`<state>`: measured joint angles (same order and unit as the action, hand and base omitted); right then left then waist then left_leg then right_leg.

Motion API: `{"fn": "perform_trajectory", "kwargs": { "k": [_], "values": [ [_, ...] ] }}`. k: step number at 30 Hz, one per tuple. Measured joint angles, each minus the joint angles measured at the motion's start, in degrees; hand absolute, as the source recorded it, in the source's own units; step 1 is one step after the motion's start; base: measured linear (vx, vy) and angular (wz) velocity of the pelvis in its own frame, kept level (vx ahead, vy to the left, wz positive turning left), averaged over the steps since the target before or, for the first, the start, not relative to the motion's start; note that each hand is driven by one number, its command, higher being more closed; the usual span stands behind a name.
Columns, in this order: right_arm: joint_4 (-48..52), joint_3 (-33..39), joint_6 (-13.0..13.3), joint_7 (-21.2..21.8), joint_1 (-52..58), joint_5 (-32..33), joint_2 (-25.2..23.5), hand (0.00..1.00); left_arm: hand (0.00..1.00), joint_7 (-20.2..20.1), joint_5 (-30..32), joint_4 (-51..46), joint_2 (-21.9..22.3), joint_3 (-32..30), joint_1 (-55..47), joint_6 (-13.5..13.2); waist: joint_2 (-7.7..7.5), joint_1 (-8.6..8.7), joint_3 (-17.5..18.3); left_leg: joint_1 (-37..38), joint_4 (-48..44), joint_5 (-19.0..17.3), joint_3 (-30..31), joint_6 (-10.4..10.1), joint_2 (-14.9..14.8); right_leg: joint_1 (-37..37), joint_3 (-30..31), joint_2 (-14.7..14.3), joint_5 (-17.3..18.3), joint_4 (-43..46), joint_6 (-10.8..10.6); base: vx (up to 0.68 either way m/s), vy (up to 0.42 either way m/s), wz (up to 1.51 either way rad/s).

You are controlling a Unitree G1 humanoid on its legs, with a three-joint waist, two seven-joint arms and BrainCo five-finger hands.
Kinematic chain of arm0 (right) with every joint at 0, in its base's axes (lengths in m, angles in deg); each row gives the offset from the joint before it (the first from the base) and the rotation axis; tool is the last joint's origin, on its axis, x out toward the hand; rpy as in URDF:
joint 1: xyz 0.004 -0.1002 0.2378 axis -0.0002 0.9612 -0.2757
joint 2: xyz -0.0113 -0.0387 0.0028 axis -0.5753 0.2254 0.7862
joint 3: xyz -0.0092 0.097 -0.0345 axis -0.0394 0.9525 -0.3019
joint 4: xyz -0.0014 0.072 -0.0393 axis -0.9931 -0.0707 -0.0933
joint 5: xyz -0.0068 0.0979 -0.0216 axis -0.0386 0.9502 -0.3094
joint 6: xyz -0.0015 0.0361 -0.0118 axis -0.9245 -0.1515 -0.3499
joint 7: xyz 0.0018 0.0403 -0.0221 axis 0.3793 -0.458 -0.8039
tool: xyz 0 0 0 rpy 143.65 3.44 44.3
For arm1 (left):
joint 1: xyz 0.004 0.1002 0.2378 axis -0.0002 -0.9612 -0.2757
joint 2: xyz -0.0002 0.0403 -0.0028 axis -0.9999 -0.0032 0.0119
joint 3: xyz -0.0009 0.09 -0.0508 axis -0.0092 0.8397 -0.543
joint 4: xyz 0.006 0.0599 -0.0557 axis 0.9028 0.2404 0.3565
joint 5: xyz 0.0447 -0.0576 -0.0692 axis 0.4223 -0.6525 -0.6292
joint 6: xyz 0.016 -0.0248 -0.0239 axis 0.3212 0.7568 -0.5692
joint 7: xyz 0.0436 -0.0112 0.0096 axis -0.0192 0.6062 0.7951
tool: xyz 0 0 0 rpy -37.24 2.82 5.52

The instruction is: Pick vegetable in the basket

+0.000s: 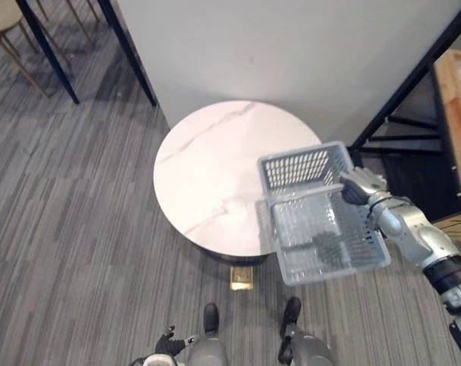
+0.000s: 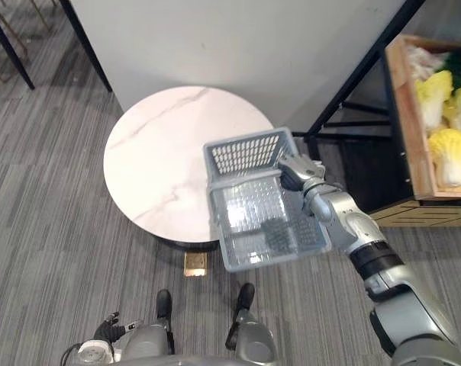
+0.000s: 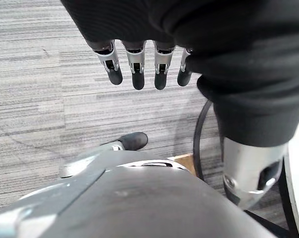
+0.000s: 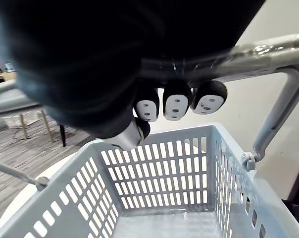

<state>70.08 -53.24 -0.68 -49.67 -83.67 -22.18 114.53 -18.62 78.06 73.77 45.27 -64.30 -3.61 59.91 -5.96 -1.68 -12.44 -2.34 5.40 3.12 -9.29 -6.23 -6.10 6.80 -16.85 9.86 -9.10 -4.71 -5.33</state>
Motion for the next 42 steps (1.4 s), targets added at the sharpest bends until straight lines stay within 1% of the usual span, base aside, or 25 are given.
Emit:
{"fn": "perform_trajectory", "kwargs": {
  "k": [7,11,16,18,20,21,23,24,26,27,28,29,30,31,32,33,34,35,36,37,38,39,40,41,42],
  "values": [
    [7.90,-0.24,2.39,4.05,7.50,4.96,3.11,1.00,0.00,-0.39,1.99,2.22,0.65,-3.05,-1.00,0.43,0.31,0.06,3.27,1.03,0.31,-0.10,-1.52,-0.04,-0.27,-0.35,1.53,-0.35,-0.16,-0.58,-0.32,-0.02,-0.001,-0.10],
    [8.54,-0.32,3.52,5.87,10.32,6.92,3.36,1.00,0.00,-0.85,2.95,2.22,0.72,-3.64,-2.55,0.43,0.10,0.08,5.70,1.75,0.30,-0.42,-2.12,-0.53,-0.67,-1.14,1.76,-0.82,-0.19,-1.18,-0.34,0.03,-0.009,-0.05],
    [10.15,-0.31,3.60,6.13,12.70,7.16,3.45,1.00,0.00,-1.69,3.98,2.28,0.77,-3.68,-2.72,0.46,0.25,0.19,6.06,3.40,0.04,-0.69,-3.00,-0.28,-0.66,-2.08,2.86,-0.95,-0.21,-1.19,-0.32,0.03,-0.001,-0.10],
    [10.30,-0.32,3.74,6.25,13.95,7.16,3.41,1.00,0.00,-1.86,3.98,2.24,0.85,-3.70,-2.86,0.46,0.24,-0.09,6.11,4.50,0.03,-1.15,-4.22,-0.27,-0.69,-2.44,3.95,-1.06,-0.21,-1.14,-0.32,0.03,0.003,-0.26],
    [10.34,-0.31,3.76,6.20,14.94,7.16,3.20,1.00,0.00,-1.84,3.94,2.23,0.84,-4.07,-3.20,0.33,0.25,-0.05,6.13,4.55,-1.98,-2.50,-5.19,-0.17,-0.73,-2.55,5.01,-0.97,-0.19,-0.75,-0.35,0.02,0.009,-0.29],
    [10.26,-0.22,3.63,6.20,15.71,7.15,3.20,1.00,0.00,-1.93,3.91,2.22,0.95,-4.37,-3.25,0.30,0.32,0.03,6.08,4.03,-4.71,-4.10,-5.63,-0.16,-1.01,-2.54,5.67,-0.87,-0.10,0.14,-0.47,0.01,0.013,-0.25],
    [10.47,2.20,3.40,5.77,20.30,7.04,2.70,1.00,0.00,-2.04,4.00,2.18,1.15,-4.64,-3.33,0.36,0.83,0.16,5.92,3.08,-10.72,-8.18,-6.41,-0.07,-1.87,-2.09,7.22,-0.60,1.74,4.34,-1.25,-0.02,0.043,-0.30],
    [10.84,3.10,3.30,5.76,21.38,6.84,2.53,1.00,0.00,-2.04,4.00,2.20,1.13,-4.64,-3.35,0.36,0.84,0.20,5.90,2.67,-12.00,-9.00,-6.97,0.12,-2.01,-1.37,8.07,-0.53,2.03,5.47,-1.34,-0.04,0.065,-0.50],
    [12.96,5.88,2.52,5.54,22.27,5.61,0.83,1.00,0.00,-2.05,4.02,2.08,0.27,-4.63,-3.04,0.30,0.38,0.82,5.74,-1.76,-19.00,-12.86,-10.75,0.64,-2.47,4.08,12.00,-0.16,1.90,8.60,-2.28,-0.11,0.099,-0.74],
    [13.38,6.11,2.12,5.35,22.20,5.15,0.60,1.00,0.00,-2.10,4.06,2.06,0.08,-4.62,-3.01,0.29,0.30,1.29,5.71,-2.83,-20.77,-13.75,-11.48,0.88,-2.58,5.05,12.72,-0.08,1.58,8.72,-2.76,-0.16,0.147,-0.81],
    [14.57,6.14,1.53,5.13,22.21,4.26,0.59,1.00,0.00,-2.11,4.21,1.69,-0.37,-4.82,-2.98,0.25,-1.23,2.36,5.20,-4.13,-24.44,-15.05,-13.70,2.59,-1.93,6.96,14.95,0.54,1.41,8.05,-4.53,-0.19,0.154,-1.02],
    [14.67,6.09,0.98,4.79,22.20,3.30,-0.06,1.00,0.00,-2.09,5.50,2.05,-0.37,-4.69,-2.94,0.39,-0.57,2.29,5.11,-2.97,-21.99,-14.58,-17.32,4.05,-1.93,5.52,10.49,2.00,5.09,2.83,-4.59,-0.19,0.166,-1.27],
    [14.65,5.86,0.67,4.56,21.83,2.41,-0.60,1.00,0.00,-1.99,6.27,2.17,-0.20,-4.79,-2.82,0.39,0.42,1.96,5.03,-1.79,-20.41,-13.91,-20.60,4.72,-3.07,5.87,4.55,2.73,8.25,3.49,-1.94,-0.22,0.155,-1.73],
    [14.46,5.32,0.72,4.43,20.40,1.38,-1.32,1.00,0.00,-1.95,6.71,2.24,0.67,-5.48,-2.56,0.59,2.10,1.08,3.44,-0.44,-19.66,-13.89,-25.05,5.20,-5.55,8.68,-5.29,3.95,8.60,15.58,7.13,-0.14,0.127,-1.54],
    [14.11,4.96,0.81,4.36,19.73,1.08,-1.50,1.00,0.00,-1.95,6.76,2.22,0.68,-5.74,-2.59,0.75,2.43,1.11,2.78,0.74,-19.35,-14.00,-26.62,5.36,-6.16,9.15,-9.36,5.18,9.53,23.21,8.70,-0.10,0.189,-1.98],
    [13.62,3.72,1.17,4.19,19.29,0.92,-1.78,1.00,0.00,-1.86,8.01,2.23,0.06,-5.66,-2.82,1.46,2.19,1.22,2.59,3.67,-18.30,-14.00,-31.47,5.50,-6.61,5.89,-17.04,8.51,11.68,35.44,11.32,-0.01,0.145,-1.48],
    [13.42,3.37,1.46,4.19,18.99,0.94,-1.98,1.00,0.00,-1.93,8.02,2.27,-0.18,-5.56,-2.91,1.65,1.66,1.13,3.04,4.16,-18.26,-14.04,-33.34,5.55,-6.71,4.56,-17.96,8.76,11.89,36.56,11.50,0.00,0.110,-1.51],
    [13.15,3.23,1.78,4.19,18.42,0.94,-2.34,1.00,0.00,-1.97,8.04,2.30,-0.41,-5.44,-3.15,1.77,1.16,0.78,3.40,4.55,-18.21,-14.05,-35.56,5.58,-6.79,3.51,-18.34,8.77,13.51,36.94,10.97,-0.02,0.008,-1.48],
    [12.23,3.15,2.10,4.19,16.52,0.92,-3.57,1.00,0.00,-2.01,8.06,2.50,-0.61,-5.24,-2.43,1.78,0.60,-0.04,3.73,4.72,-18.59,-14.06,-39.93,5.58,-7.49,2.93,-18.94,8.90,14.36,36.65,10.56,-0.03,-0.024,-1.66],
    [11.75,2.84,2.17,4.20,15.19,0.89,-4.01,1.00,0.00,-2.06,8.13,3.13,-0.54,-5.19,-1.54,1.78,0.57,-0.14,3.71,4.74,-18.93,-14.01,-42.57,5.52,-8.24,2.93,-19.27,8.88,14.32,36.07,10.53,-0.06,-0.063,-1.81],
    [11.77,2.48,2.26,4.20,14.56,0.94,-3.88,1.00,0.00,-2.09,8.34,3.81,-0.29,-5.15,-0.60,1.77,0.58,-0.11,3.73,5.00,-19.72,-13.98,-45.46,5.46,-9.17,2.25,-19.36,8.69,13.89,33.65,9.69,-0.05,-0.079,-1.26],
    [11.75,2.24,2.13,4.20,14.38,0.96,-3.93,1.00,0.00,-2.08,8.35,3.98,-0.12,-5.17,-0.38,1.78,0.54,-0.15,3.75,5.42,-19.88,-13.89,-46.92,5.30,-9.46,1.88,-19.35,8.03,13.91,31.42,8.09,-0.08,-0.166,-1.55],
    [11.81,1.10,2.08,4.21,13.97,1.07,-3.74,1.00,0.00,-2.02,8.34,4.38,0.50,-5.51,-0.37,1.75,0.87,-0.22,4.18,6.73,-19.48,-13.03,-51.13,4.06,-9.99,0.48,-19.40,4.65,13.85,23.65,6.82,-0.07,-0.167,-1.18],
    [11.82,1.06,2.08,4.21,13.97,1.06,-3.74,1.00,0.00,-2.02,8.35,4.39,0.73,-5.65,-0.37,1.76,0.99,-0.23,4.31,6.79,-19.44,-12.90,-51.83,3.88,-10.13,0.29,-19.25,3.93,13.77,22.31,6.68,-0.09,-0.228,-1.33],
    [11.82,1.07,1.98,4.21,14.11,1.04,-3.59,1.00,0.00,-2.01,8.36,4.44,0.84,-5.74,-0.19,1.76,1.51,-0.07,4.50,6.91,-19.51,-12.32,-53.85,3.29,-10.63,-0.65,-18.36,1.45,13.13,16.76,5.69,-0.08,-0.200,-0.84]
  ]
}}
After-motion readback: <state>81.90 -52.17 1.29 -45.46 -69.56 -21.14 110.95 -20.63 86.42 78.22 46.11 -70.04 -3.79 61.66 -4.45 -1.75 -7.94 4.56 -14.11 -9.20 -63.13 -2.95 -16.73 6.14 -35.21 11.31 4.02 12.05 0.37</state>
